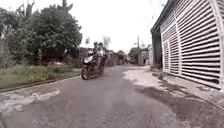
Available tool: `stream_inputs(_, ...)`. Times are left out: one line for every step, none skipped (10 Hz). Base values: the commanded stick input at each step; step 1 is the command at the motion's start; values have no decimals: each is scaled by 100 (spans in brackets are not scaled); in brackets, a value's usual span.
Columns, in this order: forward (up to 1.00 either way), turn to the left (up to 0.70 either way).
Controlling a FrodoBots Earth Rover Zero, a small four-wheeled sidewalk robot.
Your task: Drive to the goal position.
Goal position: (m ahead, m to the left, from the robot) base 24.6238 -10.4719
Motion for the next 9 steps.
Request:
stream_inputs(70, 7)
stream_inputs(70, 7)
stream_inputs(70, 7)
stream_inputs(70, 7)
stream_inputs(70, 7)
stream_inputs(70, 7)
stream_inputs(70, 7)
stream_inputs(70, 7)
stream_inputs(70, 7)
